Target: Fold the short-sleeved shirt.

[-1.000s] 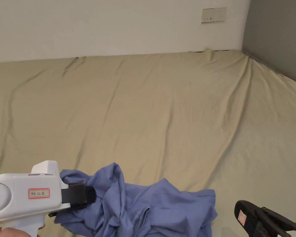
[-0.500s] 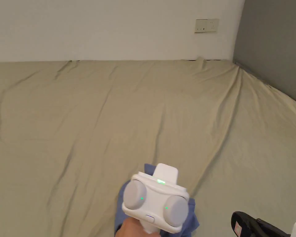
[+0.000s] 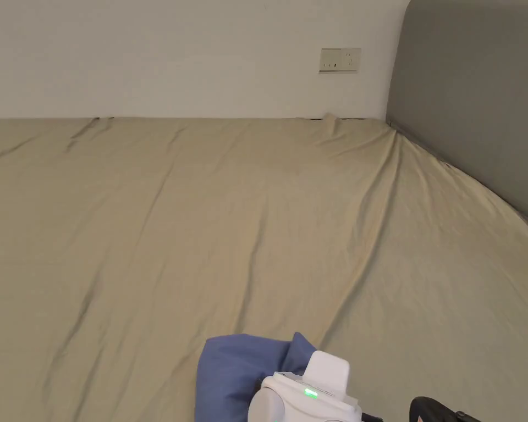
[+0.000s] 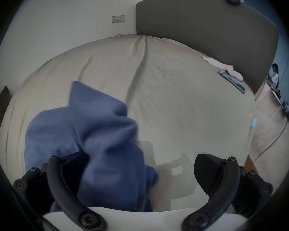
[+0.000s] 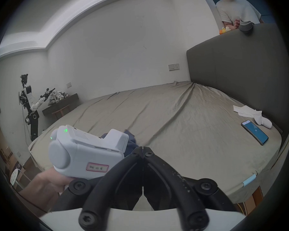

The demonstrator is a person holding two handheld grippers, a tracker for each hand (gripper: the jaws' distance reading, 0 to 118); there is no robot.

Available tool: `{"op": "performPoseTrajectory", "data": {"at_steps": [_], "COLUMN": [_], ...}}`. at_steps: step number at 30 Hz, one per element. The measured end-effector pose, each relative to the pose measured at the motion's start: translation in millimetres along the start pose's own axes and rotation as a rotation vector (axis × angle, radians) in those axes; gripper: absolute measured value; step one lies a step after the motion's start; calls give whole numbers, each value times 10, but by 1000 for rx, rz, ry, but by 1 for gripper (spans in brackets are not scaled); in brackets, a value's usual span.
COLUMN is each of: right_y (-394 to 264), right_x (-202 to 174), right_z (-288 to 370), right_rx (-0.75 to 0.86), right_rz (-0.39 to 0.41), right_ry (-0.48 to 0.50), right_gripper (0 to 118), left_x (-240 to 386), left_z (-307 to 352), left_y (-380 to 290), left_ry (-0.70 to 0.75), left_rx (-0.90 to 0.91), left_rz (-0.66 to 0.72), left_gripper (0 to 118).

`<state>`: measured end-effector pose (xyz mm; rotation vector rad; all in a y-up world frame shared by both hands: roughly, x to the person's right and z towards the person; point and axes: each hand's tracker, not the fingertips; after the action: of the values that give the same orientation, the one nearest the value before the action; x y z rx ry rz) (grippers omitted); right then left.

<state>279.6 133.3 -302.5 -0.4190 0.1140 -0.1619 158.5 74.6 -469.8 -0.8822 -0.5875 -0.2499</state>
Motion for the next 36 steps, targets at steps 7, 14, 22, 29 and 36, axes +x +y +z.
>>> {"op": "performPoseTrajectory", "data": {"at_steps": [7, 14, 22, 29, 36], "right_y": [6, -55, -32, 150, -344], "right_x": [-38, -33, -121, 15, 391], "right_z": [-16, -78, -424, -1044, -1891], "right_rx": [13, 13, 7, -124, -349], "right_rz": [37, 33, 45, -100, -557], "right_ry": [2, 3, 75, 350, 534], "right_gripper": [3, 3, 3, 3, 2], "left_x": [-428, -819, -1149, -1522, -1615], "left_z": [755, 1234, 1306, 1386, 1366], "left_y": [90, -165, -722, -897, -827], "left_ry": [-293, -263, -170, -353, -348], "left_rx": [129, 307, 278, 302, 305], "left_rz": [288, 377, 432, 658, 619], "left_gripper": [106, 14, 0, 0, 0]}}
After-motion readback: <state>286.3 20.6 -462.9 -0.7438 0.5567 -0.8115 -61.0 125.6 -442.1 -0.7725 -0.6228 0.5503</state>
